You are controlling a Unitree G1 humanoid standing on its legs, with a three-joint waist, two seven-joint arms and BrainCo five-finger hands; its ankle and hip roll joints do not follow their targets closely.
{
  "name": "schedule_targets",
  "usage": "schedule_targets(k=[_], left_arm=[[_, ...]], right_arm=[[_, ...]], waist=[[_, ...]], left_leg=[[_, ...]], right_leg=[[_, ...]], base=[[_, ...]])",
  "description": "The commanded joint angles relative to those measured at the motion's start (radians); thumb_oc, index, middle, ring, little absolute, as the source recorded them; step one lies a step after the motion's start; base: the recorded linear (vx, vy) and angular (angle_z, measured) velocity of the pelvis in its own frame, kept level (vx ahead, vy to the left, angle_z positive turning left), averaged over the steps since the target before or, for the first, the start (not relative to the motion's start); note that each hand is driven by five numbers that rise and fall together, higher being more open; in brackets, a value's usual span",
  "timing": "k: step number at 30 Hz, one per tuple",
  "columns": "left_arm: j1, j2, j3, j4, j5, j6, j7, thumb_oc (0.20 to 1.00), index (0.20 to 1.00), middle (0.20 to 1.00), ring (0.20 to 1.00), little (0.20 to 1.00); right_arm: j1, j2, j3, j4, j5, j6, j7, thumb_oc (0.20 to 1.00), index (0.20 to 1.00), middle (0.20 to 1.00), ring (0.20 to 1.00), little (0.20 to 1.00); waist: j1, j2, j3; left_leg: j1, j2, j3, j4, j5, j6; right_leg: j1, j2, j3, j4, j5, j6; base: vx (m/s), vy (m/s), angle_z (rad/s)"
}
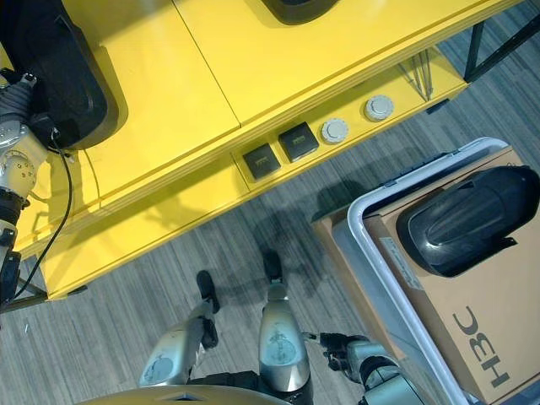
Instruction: Move parts from the plastic box to the shelf.
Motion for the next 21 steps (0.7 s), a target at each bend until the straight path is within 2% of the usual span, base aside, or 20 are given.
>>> schedule_targets(k=[1, 12, 13, 14, 21], left_arm=[[0.001, 0.015, -0.043, 0.111, -0.014, 0.029, 0.063, 1.000, 1.000, 1.000, 1.000, 1.000], [0.009, -0.014, -0.046, 0.109, -0.017, 0.068, 0.072, 1.000, 1.000, 1.000, 1.000, 1.000], [0.007, -0.015, -0.056, 0.102, 0.020, 0.107, 0.043, 1.000, 1.000, 1.000, 1.000, 1.000], [0.007, -0.015, -0.056, 0.102, 0.020, 0.107, 0.042, 1.000, 1.000, 1.000, 1.000, 1.000], [0.024, 0.039, -0.118, 0.070, 0.298, 0.243, -0.062, 1.000, 1.000, 1.000, 1.000, 1.000]], right_arm=[[0.015, 0.010, 0.040, 0.013, 0.051, -0.011, -0.011, 1.000, 1.000, 1.000, 1.000, 1.000], [0.012, 0.027, 0.043, 0.003, 0.088, 0.000, -0.025, 1.000, 1.000, 1.000, 1.000, 1.000], [0.023, 0.033, 0.035, 0.009, 0.076, 0.004, -0.024, 1.000, 1.000, 1.000, 1.000, 1.000], [0.023, 0.033, 0.035, 0.009, 0.076, 0.004, -0.024, 1.000, 1.000, 1.000, 1.000, 1.000], [0.066, 0.035, -0.005, 0.046, 0.073, 0.004, -0.022, 1.000, 1.000, 1.000, 1.000, 1.000]], waist=[[-0.005, -0.051, -0.011], [-0.007, -0.052, -0.036], [-0.009, -0.049, -0.054], [-0.009, -0.049, -0.054], [-0.002, -0.034, -0.116]], left_leg=[[-0.029, -0.002, -0.009, 0.002, -0.055, 0.009], [0.001, 0.007, -0.003, 0.002, -0.059, 0.007], [0.014, 0.010, 0.002, 0.002, -0.060, 0.006], [0.014, 0.010, 0.002, 0.002, -0.060, 0.006], [0.058, 0.012, 0.014, 0.002, -0.054, 0.001]], right_leg=[[0.025, 0.019, -0.021, 0.015, -0.125, -0.030], [0.048, 0.020, -0.030, 0.022, -0.133, -0.034], [0.061, 0.020, -0.034, 0.025, -0.137, -0.033], [0.061, 0.020, -0.034, 0.025, -0.137, -0.033], [0.123, 0.014, -0.053, 0.028, -0.150, -0.028]], base=[[0.01, -0.024, 0.04], [0.01, -0.012, 0.02], [0.00, 0.000, 0.00], [0.02, -0.034, 0.00], [0.05, -0.019, 0.01]])
